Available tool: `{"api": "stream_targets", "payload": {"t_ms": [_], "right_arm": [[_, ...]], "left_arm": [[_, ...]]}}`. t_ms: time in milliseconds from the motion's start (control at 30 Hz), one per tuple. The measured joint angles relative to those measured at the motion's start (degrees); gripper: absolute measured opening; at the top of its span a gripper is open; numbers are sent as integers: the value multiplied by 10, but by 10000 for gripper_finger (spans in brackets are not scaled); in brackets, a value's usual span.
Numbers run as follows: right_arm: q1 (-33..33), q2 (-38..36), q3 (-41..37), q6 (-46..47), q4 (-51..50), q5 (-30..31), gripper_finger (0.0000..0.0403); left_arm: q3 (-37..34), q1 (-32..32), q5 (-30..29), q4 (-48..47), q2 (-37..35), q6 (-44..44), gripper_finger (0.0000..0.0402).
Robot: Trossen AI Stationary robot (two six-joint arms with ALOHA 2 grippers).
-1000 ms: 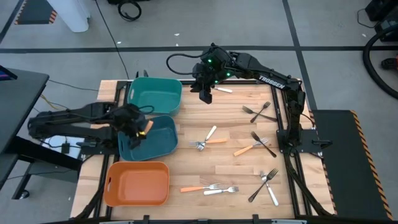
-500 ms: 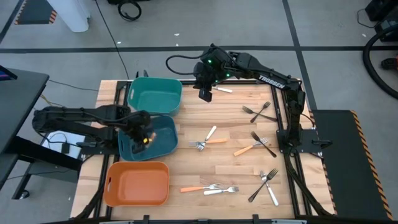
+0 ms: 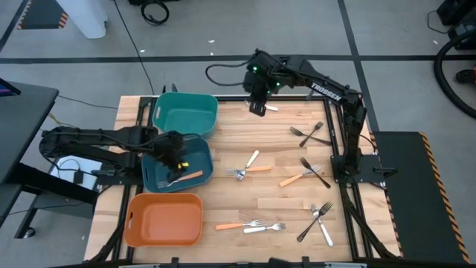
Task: Sort silverware by color (type)
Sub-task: Put the white fork into the green bin
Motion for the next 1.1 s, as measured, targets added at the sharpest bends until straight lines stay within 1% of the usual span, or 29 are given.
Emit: {"api": "stream_targets", "payload": {"t_ms": [133,333,500,567,700,867,933,1033,1100], "right_arm": [[-33,1,-12,-14,23,-1,96],[-80,1,-60,-73,115,4,96],[-106,2,-115,-110,201,42,96],[-116,2,-142,-124,238,45,97],[-139,2,-202,-133,280,45,105],[-176,2,-286,-133,332,10,110],[-193,2,-315,-134,353,-23,108],[-216,2,-348,-133,351,-83,101],[-226,2,-364,-132,351,-97,96]], "left_arm": [[0,0,-41,76,0,12,133],[0,0,-82,97,0,17,132],[0,0,-86,100,0,15,132],[0,0,-87,100,0,3,132],[0,0,-87,100,0,-21,132],[0,0,-87,100,0,-48,132],[0,0,-87,100,0,-58,132],[0,0,-87,101,0,-69,132],[0,0,-87,104,0,-75,132]]}}
